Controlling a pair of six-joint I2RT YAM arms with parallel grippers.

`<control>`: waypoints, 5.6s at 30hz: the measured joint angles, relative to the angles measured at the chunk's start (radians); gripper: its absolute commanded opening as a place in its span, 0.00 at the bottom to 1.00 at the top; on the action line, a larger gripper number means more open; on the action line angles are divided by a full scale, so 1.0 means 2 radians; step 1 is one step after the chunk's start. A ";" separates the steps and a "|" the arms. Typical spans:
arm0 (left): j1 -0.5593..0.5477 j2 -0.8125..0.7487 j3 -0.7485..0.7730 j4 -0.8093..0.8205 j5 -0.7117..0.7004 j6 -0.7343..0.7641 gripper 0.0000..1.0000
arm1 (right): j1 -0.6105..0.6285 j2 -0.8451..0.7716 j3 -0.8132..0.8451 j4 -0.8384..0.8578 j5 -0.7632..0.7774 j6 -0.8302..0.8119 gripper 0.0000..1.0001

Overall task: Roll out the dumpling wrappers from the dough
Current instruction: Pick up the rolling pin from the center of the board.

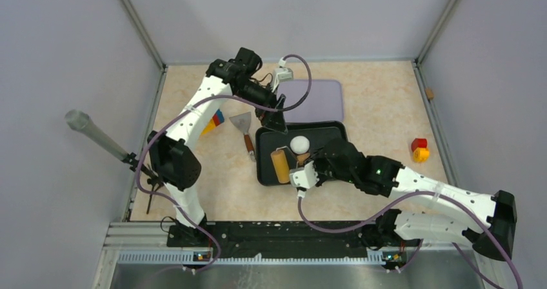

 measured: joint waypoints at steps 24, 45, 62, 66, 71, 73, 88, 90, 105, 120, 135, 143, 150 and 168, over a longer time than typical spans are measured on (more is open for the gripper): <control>-0.060 0.029 0.002 -0.115 0.007 0.100 0.55 | -0.005 0.017 -0.014 0.035 0.017 -0.025 0.00; -0.091 0.043 0.002 -0.129 -0.043 0.100 0.31 | -0.005 0.039 -0.006 0.025 0.026 -0.029 0.00; -0.095 0.050 0.002 -0.126 -0.055 0.099 0.00 | -0.004 0.056 0.012 0.013 0.031 -0.033 0.29; -0.085 0.044 0.000 -0.105 -0.056 0.083 0.00 | -0.005 0.064 0.018 0.028 0.047 -0.011 0.95; -0.040 0.013 -0.018 -0.042 -0.043 0.048 0.00 | -0.006 0.065 0.048 0.081 0.070 0.025 0.97; -0.014 -0.005 -0.027 -0.020 -0.035 0.035 0.00 | -0.008 0.066 0.066 0.089 0.069 0.047 0.97; 0.055 -0.156 -0.105 0.129 0.072 -0.021 0.00 | -0.276 0.081 0.353 0.040 -0.283 0.378 0.99; 0.060 -0.176 -0.137 0.159 0.086 -0.032 0.00 | -0.355 0.090 0.344 0.064 -0.376 0.440 0.98; 0.060 -0.191 -0.255 0.351 0.135 -0.196 0.00 | -0.379 0.162 0.172 0.258 -0.662 0.653 0.96; 0.027 -0.190 -0.263 0.391 0.144 -0.229 0.00 | -0.345 0.214 0.159 0.340 -0.656 0.708 0.82; 0.022 -0.176 -0.252 0.349 0.126 -0.192 0.00 | -0.325 0.226 0.193 0.243 -0.664 0.631 0.78; 0.022 -0.173 -0.242 0.321 0.116 -0.170 0.00 | -0.324 0.227 0.213 0.159 -0.654 0.558 0.60; 0.022 -0.171 -0.240 0.304 0.114 -0.151 0.00 | -0.326 0.235 0.238 0.100 -0.660 0.515 0.00; 0.071 -0.148 -0.196 0.299 -0.072 -0.152 0.99 | -0.323 0.210 0.218 0.021 -0.469 0.438 0.00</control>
